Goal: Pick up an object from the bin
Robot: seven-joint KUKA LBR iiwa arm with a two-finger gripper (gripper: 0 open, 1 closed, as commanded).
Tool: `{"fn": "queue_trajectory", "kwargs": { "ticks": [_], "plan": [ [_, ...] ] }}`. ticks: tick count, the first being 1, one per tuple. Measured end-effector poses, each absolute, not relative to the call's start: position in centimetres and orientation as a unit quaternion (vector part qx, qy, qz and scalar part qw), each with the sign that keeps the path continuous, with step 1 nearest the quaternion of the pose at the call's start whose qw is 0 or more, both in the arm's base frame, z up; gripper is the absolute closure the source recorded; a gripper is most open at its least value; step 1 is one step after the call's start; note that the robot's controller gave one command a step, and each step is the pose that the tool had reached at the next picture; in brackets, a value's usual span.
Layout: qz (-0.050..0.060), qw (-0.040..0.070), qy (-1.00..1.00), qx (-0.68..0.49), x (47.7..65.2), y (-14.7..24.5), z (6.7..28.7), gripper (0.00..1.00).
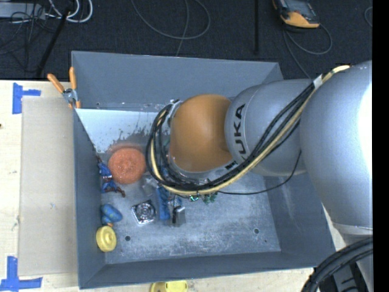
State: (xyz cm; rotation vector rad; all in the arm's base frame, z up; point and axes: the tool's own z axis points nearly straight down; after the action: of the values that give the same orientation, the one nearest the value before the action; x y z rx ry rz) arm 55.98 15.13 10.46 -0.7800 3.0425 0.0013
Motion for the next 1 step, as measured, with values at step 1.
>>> {"fn": "queue_trajectory", "kwargs": {
  "ticks": [1],
  "plan": [
    [0.000, 0.002, 0.943, -0.333, 54.98, 13.14, 7.10, 1.00]
  ]
}}
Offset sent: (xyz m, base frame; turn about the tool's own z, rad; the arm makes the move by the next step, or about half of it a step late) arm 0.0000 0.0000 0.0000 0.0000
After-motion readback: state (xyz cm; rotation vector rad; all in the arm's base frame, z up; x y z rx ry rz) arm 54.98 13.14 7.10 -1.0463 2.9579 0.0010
